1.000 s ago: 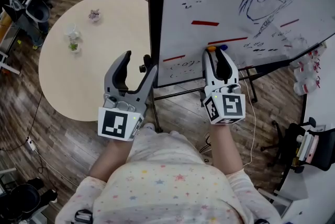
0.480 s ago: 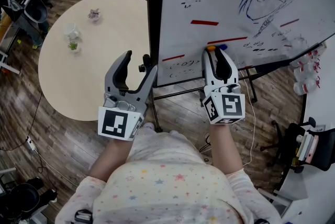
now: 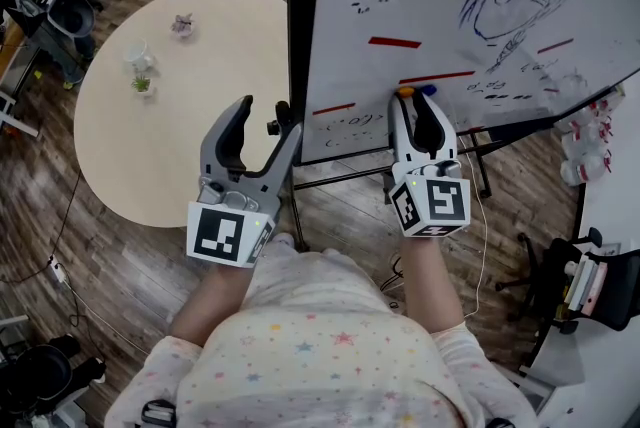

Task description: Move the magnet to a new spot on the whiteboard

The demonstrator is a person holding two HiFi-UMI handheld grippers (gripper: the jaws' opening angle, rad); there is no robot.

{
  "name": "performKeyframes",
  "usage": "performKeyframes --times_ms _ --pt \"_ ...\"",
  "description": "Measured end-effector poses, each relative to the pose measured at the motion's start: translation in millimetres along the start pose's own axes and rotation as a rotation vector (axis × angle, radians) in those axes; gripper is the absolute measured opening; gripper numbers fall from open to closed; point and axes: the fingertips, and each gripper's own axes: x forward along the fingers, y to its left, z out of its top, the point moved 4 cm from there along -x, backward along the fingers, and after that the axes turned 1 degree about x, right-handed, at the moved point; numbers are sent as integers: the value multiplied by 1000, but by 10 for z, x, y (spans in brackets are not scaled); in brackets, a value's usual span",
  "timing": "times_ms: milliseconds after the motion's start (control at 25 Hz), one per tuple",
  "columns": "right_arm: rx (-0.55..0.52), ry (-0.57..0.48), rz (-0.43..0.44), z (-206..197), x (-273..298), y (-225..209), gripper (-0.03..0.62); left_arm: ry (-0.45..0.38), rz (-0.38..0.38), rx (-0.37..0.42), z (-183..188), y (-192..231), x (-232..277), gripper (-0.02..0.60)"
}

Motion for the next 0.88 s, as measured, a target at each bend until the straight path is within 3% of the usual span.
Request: performKeyframes --times_ms 880 --pt "-12 -22 42 70 -152 79 121 22 -5 3 -14 -133 -59 256"
